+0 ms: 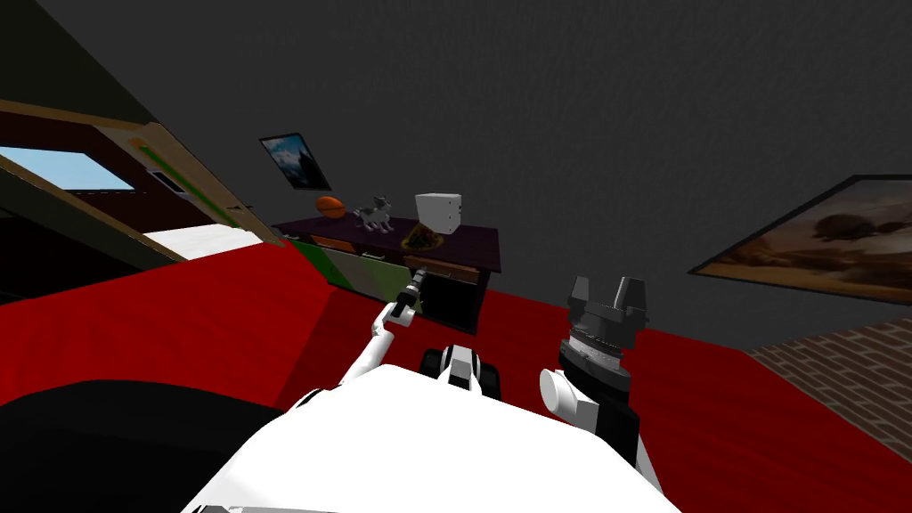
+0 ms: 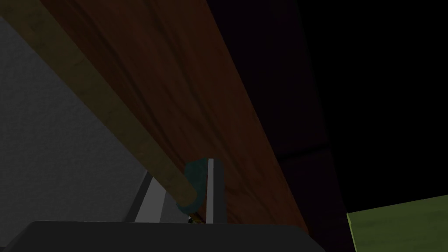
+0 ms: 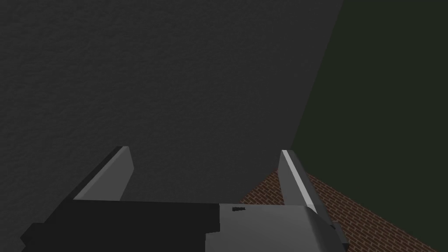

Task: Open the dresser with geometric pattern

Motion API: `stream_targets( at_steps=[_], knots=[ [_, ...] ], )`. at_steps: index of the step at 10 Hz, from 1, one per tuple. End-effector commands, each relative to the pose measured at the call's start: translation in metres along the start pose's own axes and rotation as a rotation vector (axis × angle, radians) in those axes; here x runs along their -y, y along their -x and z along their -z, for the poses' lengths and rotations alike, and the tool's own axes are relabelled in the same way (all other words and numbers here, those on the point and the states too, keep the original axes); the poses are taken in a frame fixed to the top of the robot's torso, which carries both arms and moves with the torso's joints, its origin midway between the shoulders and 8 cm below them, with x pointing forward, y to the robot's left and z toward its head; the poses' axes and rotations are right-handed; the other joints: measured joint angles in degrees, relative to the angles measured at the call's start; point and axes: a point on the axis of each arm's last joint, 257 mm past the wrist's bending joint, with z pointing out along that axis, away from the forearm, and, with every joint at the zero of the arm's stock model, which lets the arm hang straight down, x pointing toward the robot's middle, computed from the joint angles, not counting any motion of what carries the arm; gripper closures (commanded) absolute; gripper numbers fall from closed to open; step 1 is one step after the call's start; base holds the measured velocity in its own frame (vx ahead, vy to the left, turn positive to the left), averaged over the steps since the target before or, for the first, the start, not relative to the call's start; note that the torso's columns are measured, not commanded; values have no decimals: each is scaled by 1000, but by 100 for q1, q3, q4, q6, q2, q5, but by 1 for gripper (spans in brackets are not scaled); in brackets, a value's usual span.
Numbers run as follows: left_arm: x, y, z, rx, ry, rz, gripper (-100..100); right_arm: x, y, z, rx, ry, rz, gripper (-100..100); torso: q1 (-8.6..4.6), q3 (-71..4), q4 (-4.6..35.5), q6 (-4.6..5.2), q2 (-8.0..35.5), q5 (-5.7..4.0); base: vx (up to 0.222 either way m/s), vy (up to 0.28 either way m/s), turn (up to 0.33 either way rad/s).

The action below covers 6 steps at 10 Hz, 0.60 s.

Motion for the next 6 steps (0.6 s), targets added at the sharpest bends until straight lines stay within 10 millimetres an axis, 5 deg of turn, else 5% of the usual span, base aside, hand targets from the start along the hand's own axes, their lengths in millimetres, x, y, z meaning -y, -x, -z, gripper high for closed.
stream_targets(
  at_steps=[1, 3, 6],
  knots=[
    [-22, 18, -9, 32, 41, -13, 100, 0, 0, 0, 0, 0, 0, 0, -12, 4, 2, -2, 4, -4, -83, 12, 9],
    [-14, 34, -24, 61, 17, -29, 100, 0, 0, 0, 0, 0, 0, 0, -7, -19, -24, -5, -36, 6, -73, -12, -88],
    [-34, 35, -28, 66, 59, -20, 100, 0, 0, 0, 0, 0, 0, 0, -3, 3, -11, -3, -1, 7, -95, 13, -47]
  ],
)
